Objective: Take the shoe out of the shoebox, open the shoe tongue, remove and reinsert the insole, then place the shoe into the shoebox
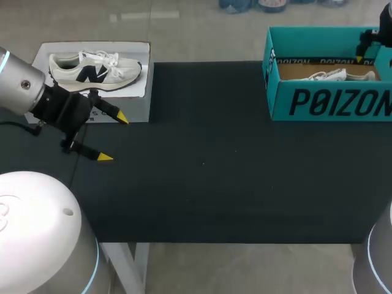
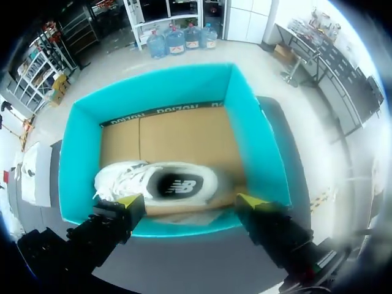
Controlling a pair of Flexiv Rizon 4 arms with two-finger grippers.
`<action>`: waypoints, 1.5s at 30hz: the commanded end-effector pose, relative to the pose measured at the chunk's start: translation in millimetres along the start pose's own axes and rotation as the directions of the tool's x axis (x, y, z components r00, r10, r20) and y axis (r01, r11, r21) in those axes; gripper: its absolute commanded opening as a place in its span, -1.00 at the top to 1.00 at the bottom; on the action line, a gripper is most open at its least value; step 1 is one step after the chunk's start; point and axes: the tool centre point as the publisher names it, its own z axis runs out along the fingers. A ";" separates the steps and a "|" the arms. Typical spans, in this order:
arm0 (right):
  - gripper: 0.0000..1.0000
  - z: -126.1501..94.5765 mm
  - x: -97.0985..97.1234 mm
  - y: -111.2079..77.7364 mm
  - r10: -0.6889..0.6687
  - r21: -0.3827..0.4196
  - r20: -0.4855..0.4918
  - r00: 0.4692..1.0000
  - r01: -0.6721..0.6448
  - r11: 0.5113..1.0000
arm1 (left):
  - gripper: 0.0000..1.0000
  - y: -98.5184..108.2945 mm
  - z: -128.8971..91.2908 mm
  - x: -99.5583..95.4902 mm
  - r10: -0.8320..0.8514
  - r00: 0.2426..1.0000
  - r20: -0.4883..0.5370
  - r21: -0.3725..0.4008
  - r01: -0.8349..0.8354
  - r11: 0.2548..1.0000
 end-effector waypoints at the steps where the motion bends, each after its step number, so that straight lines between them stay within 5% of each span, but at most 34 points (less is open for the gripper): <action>1: -1.00 -45.6 6.2 -14.0 -0.021 0.049 0.005 1.000 0.020 0.999 | -1.00 0.1 -0.1 -0.7 0.000 1.000 -0.004 -0.002 0.000 1.000; 7: -1.00 -80.8 16.2 -45.8 -0.052 0.161 -0.001 0.999 0.052 0.986 | -1.00 0.1 -0.1 -0.7 0.000 1.000 -0.004 -0.002 0.000 1.000; 20: -1.00 -80.8 16.2 -45.8 -0.052 0.161 -0.001 0.999 0.052 0.986 | -1.00 0.1 -0.1 -0.7 0.000 1.000 -0.004 -0.002 0.000 1.000; 22: -1.00 -80.8 16.2 -45.8 -0.052 0.161 -0.001 0.999 0.052 0.986 | -1.00 1.1 -7.6 -11.8 0.132 0.990 -0.057 -0.090 -0.136 0.987; 26: -1.00 -80.8 16.2 -45.8 -0.052 0.161 -0.001 0.999 0.052 0.986 | -1.00 32.9 -33.2 -24.4 0.334 0.928 -0.167 -0.219 -0.365 0.905; 38: -1.00 -80.8 16.2 -45.8 -0.052 0.161 -0.001 0.999 0.052 0.986 | -1.00 154.9 -87.6 -23.6 0.482 0.797 -0.363 -0.122 -0.553 0.824; 45: -1.00 -80.8 16.2 -45.8 -0.052 0.161 -0.001 0.999 0.052 0.986 | -1.00 154.9 -87.6 -23.6 0.482 0.797 -0.363 -0.122 -0.553 0.824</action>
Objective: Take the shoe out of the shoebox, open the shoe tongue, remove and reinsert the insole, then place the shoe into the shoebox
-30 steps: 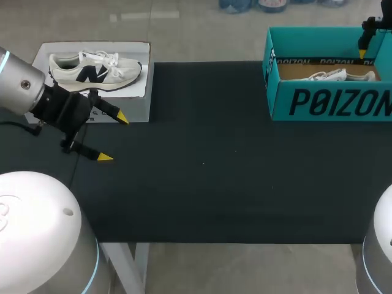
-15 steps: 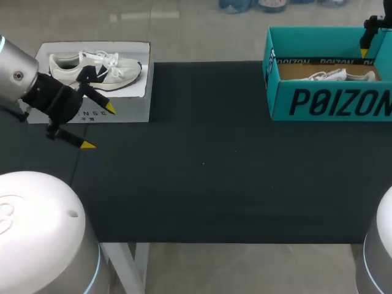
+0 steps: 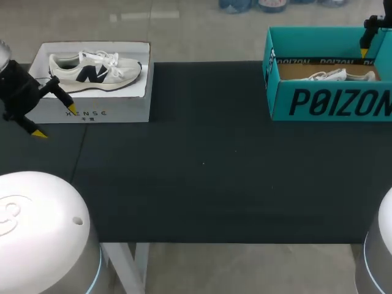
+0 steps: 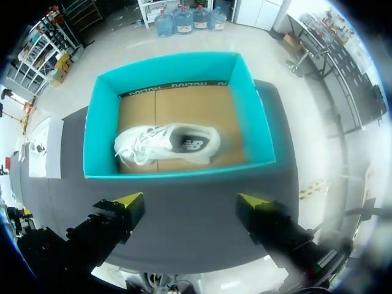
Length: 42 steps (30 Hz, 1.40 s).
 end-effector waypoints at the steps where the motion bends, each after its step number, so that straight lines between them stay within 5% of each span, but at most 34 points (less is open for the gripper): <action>1: -1.00 0.0 -0.3 -1.1 0.001 -0.002 0.000 1.000 -0.001 1.000 | -1.00 9.8 -0.7 -5.8 -0.003 0.998 -0.058 0.027 0.004 1.000; 27: -1.00 0.0 -0.3 -1.1 0.001 -0.002 0.000 1.000 -0.001 1.000 | -1.00 9.8 -0.7 -5.8 -0.003 0.998 -0.058 0.027 0.004 1.000; 36: -1.00 0.0 -0.3 -1.1 0.001 -0.002 0.000 1.000 -0.001 1.000 | -1.00 91.2 -34.4 28.4 0.223 0.949 -0.222 -0.019 -0.233 0.972; 42: -1.00 0.0 -0.3 -1.1 0.001 -0.002 0.000 1.000 -0.001 1.000 | -1.00 158.4 -42.5 56.0 0.298 0.936 -0.190 -0.043 -0.311 0.949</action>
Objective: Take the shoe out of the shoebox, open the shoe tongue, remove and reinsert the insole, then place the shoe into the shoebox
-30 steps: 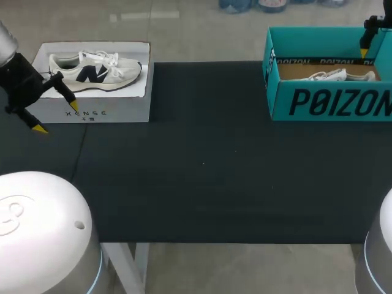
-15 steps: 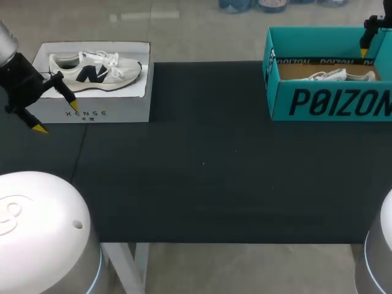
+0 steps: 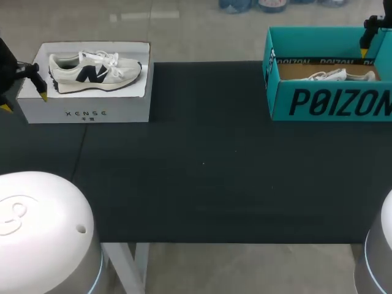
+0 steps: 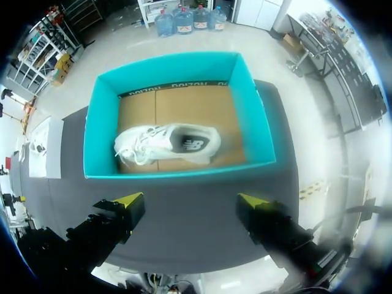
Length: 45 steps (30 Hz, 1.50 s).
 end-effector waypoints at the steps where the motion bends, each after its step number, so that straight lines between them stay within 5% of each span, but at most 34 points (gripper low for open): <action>1: -1.00 -0.4 -0.2 -1.2 0.001 -0.002 0.000 1.000 -0.001 1.000 | -1.00 55.3 12.7 29.8 0.045 0.998 0.052 0.024 -0.046 0.999; 10: -1.00 -0.4 -0.2 -1.2 0.001 -0.002 0.000 1.000 -0.001 1.000 | -1.00 117.2 25.1 58.0 0.139 0.990 -0.004 0.006 -0.139 0.990; 22: -1.00 -0.4 -0.2 -1.2 0.001 -0.002 0.000 1.000 -0.001 1.000 | -1.00 166.2 13.5 24.8 0.246 0.963 -0.112 -0.062 -0.254 0.965; 33: -1.00 -0.4 -0.2 -1.2 0.001 -0.002 0.000 1.000 -0.001 1.000 | -1.00 234.3 33.4 13.2 0.196 0.977 -0.085 -0.083 -0.203 0.976; 45: -1.00 -0.4 -0.2 -1.2 0.001 -0.002 0.000 1.000 -0.001 1.000 | -1.00 281.2 61.6 0.8 0.203 0.974 -0.098 -0.032 -0.207 0.978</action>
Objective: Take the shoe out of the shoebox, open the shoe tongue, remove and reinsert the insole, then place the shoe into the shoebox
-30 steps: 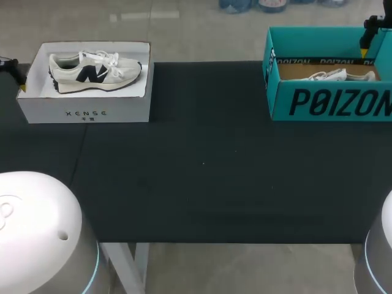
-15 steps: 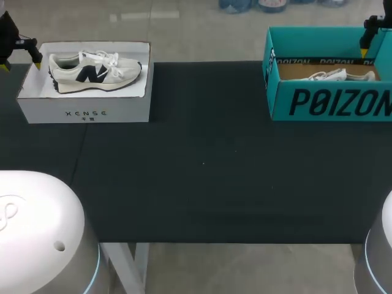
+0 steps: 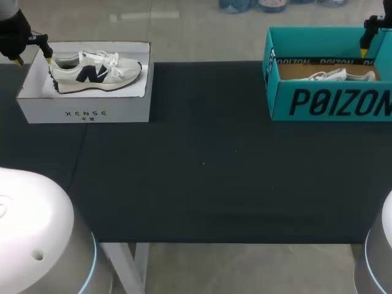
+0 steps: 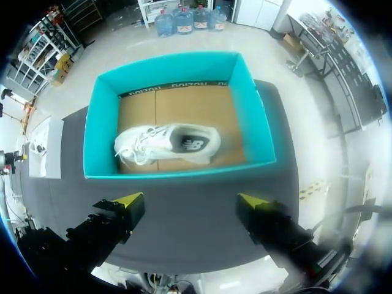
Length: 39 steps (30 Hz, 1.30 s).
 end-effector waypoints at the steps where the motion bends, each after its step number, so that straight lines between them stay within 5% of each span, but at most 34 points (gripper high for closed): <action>1: -1.00 -0.6 -0.2 -1.1 0.001 -0.001 0.001 1.000 -0.001 1.000 | -1.00 45.3 16.3 0.9 0.001 1.000 0.011 0.087 -0.002 0.996; 12: -1.00 -0.6 -0.2 -1.1 0.001 -0.001 0.001 1.000 -0.001 1.000 | -1.00 62.5 35.5 -4.7 0.002 1.000 0.006 0.108 -0.003 0.994; 38: -1.00 -0.6 -0.2 -1.1 0.001 -0.001 0.001 1.000 -0.001 1.000 | -1.00 49.5 56.9 -15.6 -0.010 1.000 -0.017 0.117 0.012 0.993; 39: -1.00 -0.6 -0.2 -1.1 0.001 -0.001 0.001 1.000 -0.001 1.000 | -0.88 49.6 56.6 -16.5 -0.008 1.000 -0.017 0.115 0.010 0.993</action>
